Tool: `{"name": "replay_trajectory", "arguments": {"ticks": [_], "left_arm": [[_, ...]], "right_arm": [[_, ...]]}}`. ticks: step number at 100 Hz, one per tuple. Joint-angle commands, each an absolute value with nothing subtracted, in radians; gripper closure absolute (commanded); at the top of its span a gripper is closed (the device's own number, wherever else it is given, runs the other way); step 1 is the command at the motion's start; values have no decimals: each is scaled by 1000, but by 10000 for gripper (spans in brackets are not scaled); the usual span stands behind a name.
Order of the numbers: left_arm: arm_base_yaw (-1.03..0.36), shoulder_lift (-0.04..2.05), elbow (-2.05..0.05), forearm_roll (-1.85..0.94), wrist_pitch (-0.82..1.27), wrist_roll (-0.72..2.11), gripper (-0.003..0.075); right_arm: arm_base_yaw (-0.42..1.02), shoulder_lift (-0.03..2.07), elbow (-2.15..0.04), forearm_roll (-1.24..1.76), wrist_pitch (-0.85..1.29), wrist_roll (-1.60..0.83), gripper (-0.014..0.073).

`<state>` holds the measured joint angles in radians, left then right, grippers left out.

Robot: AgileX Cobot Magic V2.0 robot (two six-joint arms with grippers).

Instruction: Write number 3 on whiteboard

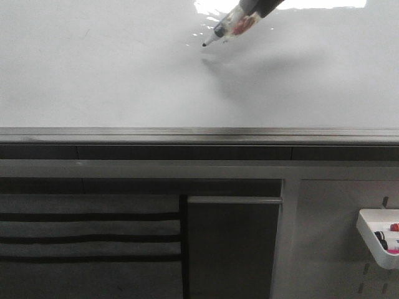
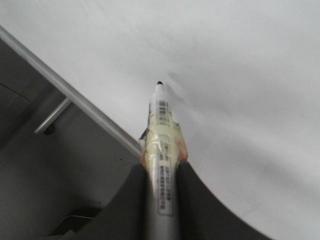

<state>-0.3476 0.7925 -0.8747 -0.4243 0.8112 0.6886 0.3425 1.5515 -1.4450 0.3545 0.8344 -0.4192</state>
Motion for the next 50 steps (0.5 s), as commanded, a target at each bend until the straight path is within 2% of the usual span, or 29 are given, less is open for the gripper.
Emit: {"name": "replay_trajectory", "arguments": {"ticks": [1, 16, 31, 50], "left_arm": [[-344, 788, -900, -458, 747, 677, 300], [-344, 788, -900, -458, 747, 677, 300], [-344, 788, -900, -458, 747, 677, 300], [-344, 788, -900, -458, 747, 677, 300]], "right_arm": [[342, 1527, -1485, 315, 757, -410, 609], [324, 1522, -1485, 167, 790, -277, 609], [322, 1497, -1447, 185, 891, -272, 609], [388, 1533, -1389, 215, 734, -282, 609]]}}
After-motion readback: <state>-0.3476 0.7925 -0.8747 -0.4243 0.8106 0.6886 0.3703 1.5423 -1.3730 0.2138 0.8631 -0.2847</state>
